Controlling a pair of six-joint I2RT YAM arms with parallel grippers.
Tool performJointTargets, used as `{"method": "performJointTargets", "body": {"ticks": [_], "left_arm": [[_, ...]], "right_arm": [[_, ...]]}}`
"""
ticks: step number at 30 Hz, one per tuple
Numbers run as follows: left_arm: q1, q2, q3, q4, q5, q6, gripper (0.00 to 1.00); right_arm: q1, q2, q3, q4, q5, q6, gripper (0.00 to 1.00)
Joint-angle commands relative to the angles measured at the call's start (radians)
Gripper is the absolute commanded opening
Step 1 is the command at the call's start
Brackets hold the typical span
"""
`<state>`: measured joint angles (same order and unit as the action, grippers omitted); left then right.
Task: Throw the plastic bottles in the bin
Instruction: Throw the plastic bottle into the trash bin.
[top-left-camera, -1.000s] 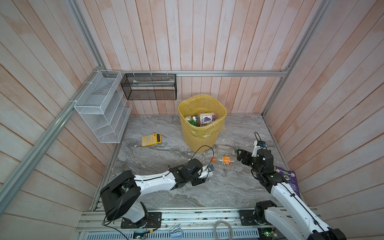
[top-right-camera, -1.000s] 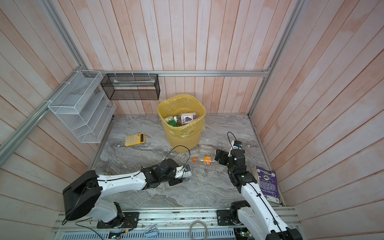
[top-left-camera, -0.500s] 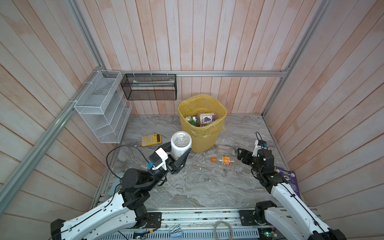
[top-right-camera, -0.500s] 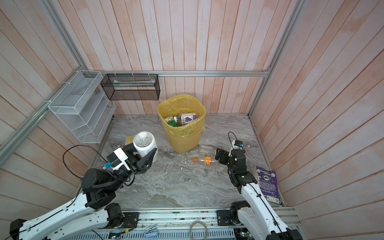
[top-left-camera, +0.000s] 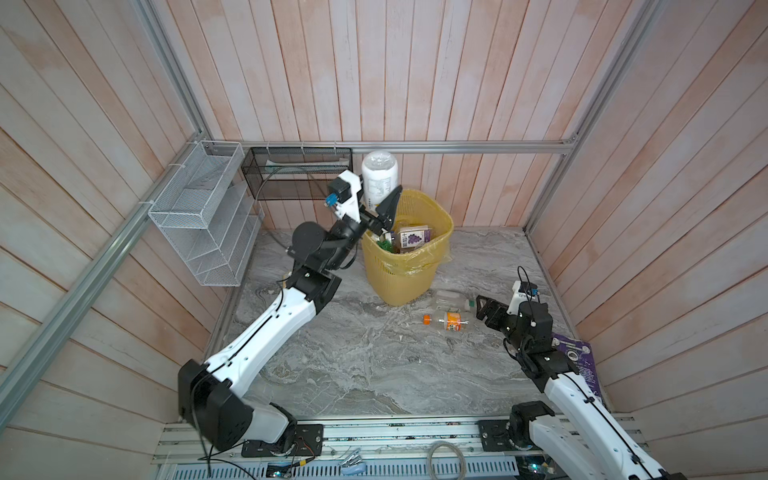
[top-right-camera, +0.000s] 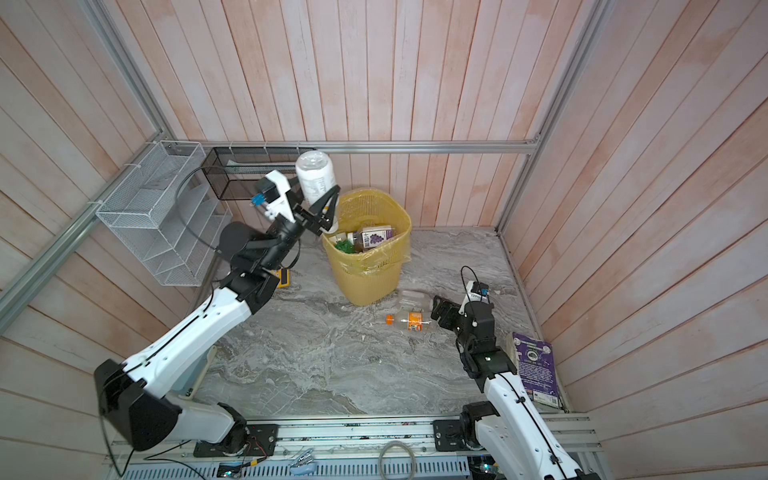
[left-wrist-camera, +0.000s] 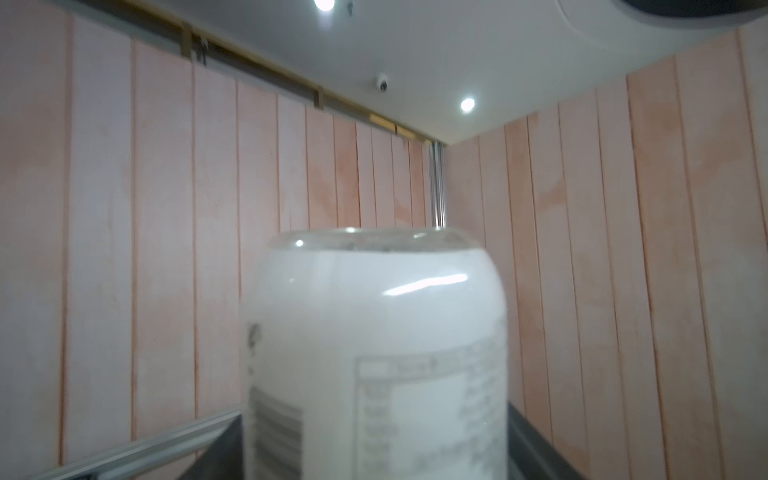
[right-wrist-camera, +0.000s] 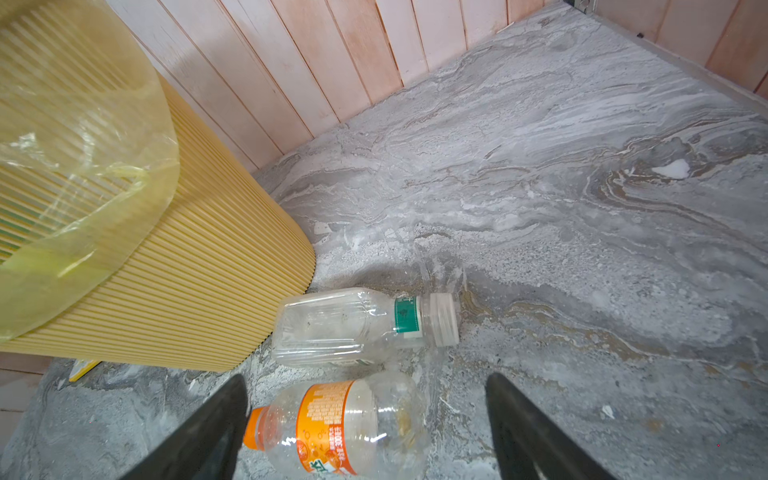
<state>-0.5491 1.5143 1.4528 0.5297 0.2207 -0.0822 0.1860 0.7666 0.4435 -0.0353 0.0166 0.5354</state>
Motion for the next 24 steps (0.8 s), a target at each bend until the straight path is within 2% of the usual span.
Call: {"method": "performJointTargets", "body": {"ticks": [1, 8, 13, 16, 20, 24], "left_arm": [[-0.003, 0.046, 0.085, -0.194, 0.121, -0.137, 1.00], [-0.004, -0.088, -0.035, -0.140, -0.031, -0.121, 1.00], [-0.008, -0.155, -0.093, -0.139, -0.057, -0.105, 1.00], [-0.028, -0.200, -0.157, -0.136, -0.097, -0.082, 1.00], [-0.082, -0.282, -0.295, -0.117, -0.205, -0.022, 1.00], [-0.127, -0.378, -0.464, -0.117, -0.288, -0.005, 1.00]], "right_arm": [[-0.006, -0.035, 0.004, -0.039, 0.012, -0.010, 0.90], [-0.006, -0.061, 0.011, -0.074, 0.039, -0.022, 0.90], [-0.006, -0.028, 0.013, -0.098, 0.043, 0.049, 0.90], [-0.006, -0.017, -0.011, -0.077, -0.009, 0.132, 0.90], [-0.005, 0.018, -0.079, 0.003, -0.109, 0.239, 0.90], [0.001, 0.090, -0.111, 0.072, -0.141, 0.306, 0.91]]}}
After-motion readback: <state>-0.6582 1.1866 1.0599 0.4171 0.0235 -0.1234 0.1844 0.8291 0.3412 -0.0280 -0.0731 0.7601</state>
